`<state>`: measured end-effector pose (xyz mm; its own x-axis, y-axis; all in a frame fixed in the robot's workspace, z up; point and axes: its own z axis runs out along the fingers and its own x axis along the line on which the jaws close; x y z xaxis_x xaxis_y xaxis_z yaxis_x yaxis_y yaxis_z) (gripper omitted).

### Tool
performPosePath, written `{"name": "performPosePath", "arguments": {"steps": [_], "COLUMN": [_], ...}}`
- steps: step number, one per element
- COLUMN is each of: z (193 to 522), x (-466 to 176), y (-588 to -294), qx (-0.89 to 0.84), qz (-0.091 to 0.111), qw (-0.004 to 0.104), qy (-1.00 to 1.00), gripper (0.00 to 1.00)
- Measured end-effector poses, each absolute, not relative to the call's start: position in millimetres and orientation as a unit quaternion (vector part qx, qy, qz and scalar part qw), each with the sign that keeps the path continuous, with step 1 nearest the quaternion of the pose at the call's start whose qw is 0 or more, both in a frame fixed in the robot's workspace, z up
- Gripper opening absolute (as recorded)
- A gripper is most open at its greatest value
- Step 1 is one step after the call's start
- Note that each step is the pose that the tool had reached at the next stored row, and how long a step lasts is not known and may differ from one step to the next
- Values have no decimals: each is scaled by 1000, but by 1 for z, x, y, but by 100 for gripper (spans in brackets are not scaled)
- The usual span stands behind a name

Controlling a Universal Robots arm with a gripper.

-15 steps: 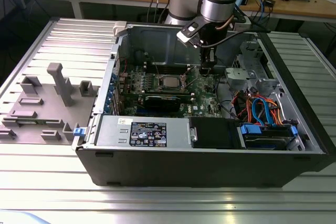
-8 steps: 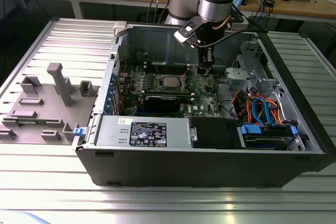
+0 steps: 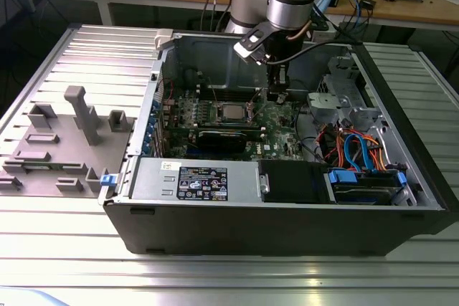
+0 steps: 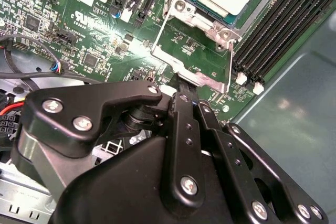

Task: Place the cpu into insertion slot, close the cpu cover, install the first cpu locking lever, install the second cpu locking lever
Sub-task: 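Close the cpu cover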

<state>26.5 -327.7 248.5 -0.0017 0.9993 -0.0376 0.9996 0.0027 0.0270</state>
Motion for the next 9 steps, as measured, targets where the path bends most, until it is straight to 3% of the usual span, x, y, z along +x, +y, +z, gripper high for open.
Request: {"name": "performPosePath", "arguments": {"steps": [9], "z": [248], "x": [25], "y": [-328], "qx": [706], "qz": [-4], "qw": [23], "qy": [708], "gripper": [11]}}
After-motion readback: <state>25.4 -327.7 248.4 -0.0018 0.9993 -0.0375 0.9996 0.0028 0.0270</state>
